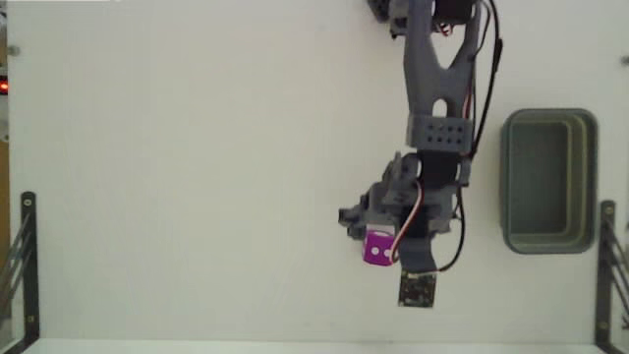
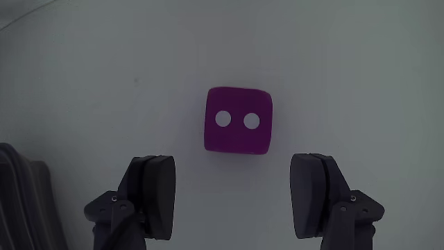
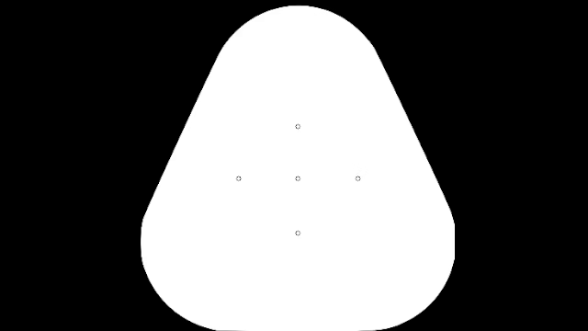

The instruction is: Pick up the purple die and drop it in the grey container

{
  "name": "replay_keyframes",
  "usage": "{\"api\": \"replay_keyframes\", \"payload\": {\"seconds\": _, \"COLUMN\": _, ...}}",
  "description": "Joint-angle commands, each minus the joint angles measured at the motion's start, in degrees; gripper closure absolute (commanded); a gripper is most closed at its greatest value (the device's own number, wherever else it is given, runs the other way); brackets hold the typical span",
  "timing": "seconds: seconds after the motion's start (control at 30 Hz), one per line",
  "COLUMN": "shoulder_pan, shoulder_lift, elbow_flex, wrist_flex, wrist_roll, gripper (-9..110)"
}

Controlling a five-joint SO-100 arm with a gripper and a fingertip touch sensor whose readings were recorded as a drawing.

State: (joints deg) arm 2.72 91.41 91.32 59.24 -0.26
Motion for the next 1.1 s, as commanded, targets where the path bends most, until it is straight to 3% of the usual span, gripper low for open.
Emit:
{"api": "replay_keyframes", "payload": {"seconds": 0.0, "shoulder_pan": 0.45, "shoulder_lift": 0.5, "elbow_flex": -3.41, "wrist_flex": -0.84, "wrist_roll": 0.26, "gripper": -9}}
{"api": "replay_keyframes", "payload": {"seconds": 1.07, "shoulder_pan": 0.45, "shoulder_lift": -11.62, "elbow_flex": -16.42, "wrist_flex": 0.05, "wrist_roll": 0.26, "gripper": -9}}
